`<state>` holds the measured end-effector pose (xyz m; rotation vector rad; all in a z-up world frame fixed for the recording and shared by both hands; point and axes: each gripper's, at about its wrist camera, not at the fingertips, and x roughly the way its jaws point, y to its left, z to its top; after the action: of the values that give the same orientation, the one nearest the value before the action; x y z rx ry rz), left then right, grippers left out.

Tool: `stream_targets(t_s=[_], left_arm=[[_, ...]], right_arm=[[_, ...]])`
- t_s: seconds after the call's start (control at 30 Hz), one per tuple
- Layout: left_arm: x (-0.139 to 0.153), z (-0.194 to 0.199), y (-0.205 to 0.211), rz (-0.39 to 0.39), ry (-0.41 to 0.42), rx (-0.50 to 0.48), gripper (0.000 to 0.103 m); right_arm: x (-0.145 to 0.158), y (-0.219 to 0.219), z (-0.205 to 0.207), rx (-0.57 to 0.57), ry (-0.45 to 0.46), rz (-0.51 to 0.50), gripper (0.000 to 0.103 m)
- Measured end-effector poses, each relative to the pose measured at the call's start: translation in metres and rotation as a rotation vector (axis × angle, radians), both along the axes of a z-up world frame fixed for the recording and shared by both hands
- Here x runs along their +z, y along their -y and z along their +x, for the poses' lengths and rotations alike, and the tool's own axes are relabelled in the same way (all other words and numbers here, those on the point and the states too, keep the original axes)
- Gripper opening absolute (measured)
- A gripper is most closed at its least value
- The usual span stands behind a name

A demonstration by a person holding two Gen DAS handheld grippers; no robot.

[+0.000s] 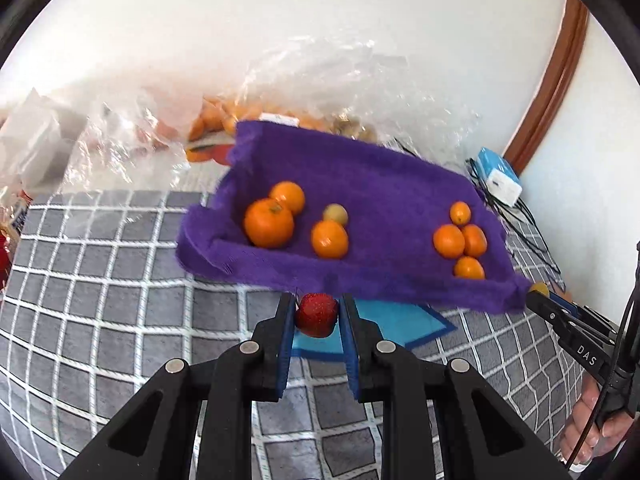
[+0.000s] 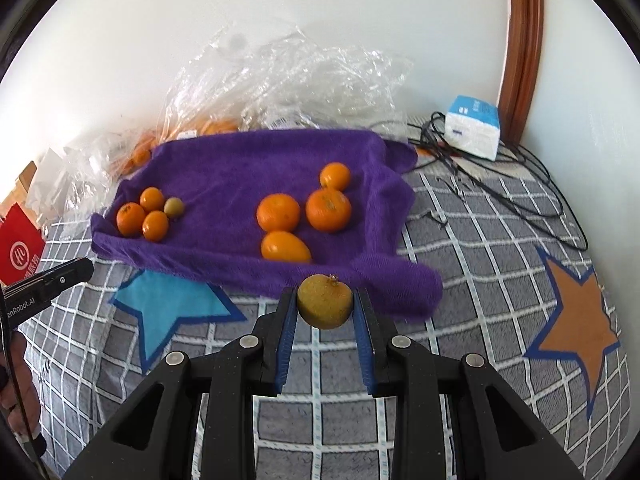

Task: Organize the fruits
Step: 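Carry the yellow fruit and red fruit over the purple towel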

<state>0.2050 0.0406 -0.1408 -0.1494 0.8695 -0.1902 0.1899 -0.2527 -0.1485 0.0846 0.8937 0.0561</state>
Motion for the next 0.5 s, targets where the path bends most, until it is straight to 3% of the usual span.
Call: stream_targets(t_s=[0.27,0.5], left_arm=[[0.022,0.031,-0.013,0.0,0.04,0.042,0.021],[0.024,0.069,-0.009,0.01,0.05,0.049,0.021]], right_arm=[[0.024,-0.013,0.037,0.036,0.054,-0.001,0.028],[0.028,-0.021,0.079,0.066,0.079,-0.008,0.028]])
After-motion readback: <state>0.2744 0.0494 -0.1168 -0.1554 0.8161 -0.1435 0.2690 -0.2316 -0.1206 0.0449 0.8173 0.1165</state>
